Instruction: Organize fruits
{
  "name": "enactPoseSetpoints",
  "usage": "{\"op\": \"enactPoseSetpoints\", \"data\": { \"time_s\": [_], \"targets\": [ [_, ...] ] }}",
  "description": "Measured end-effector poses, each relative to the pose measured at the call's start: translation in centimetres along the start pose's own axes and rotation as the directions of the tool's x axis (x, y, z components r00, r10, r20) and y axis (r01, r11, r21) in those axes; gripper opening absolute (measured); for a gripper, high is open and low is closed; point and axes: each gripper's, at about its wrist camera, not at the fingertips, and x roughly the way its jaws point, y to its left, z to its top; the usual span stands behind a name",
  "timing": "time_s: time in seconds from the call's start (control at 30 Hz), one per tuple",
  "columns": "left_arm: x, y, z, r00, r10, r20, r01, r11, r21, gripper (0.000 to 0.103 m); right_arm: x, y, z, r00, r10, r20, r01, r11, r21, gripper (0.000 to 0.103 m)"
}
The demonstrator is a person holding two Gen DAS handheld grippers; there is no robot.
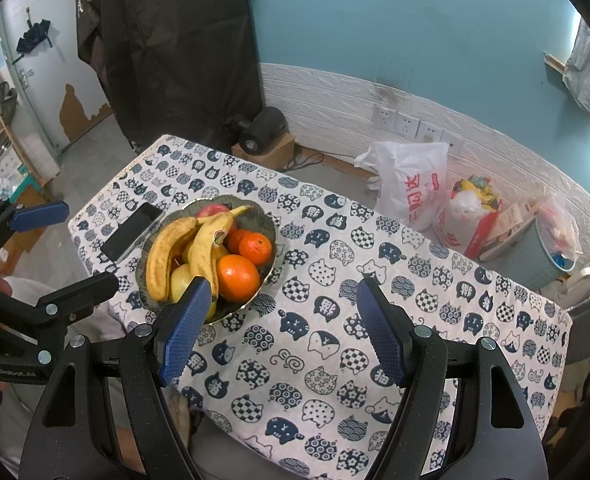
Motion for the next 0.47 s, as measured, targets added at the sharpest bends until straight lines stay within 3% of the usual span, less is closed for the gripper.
{"op": "enactPoseSetpoints", "data": {
  "time_s": [0.47],
  "targets": [
    [-0.20,-0.19,-0.09,1.000,-0.014,-0.001,0.014,1.000,-0.005,0.095,-0.11,-0.14,-0.14,1.000,-0.001,-0.002,0.001,1.000,-0.001,0.074]
  ]
}}
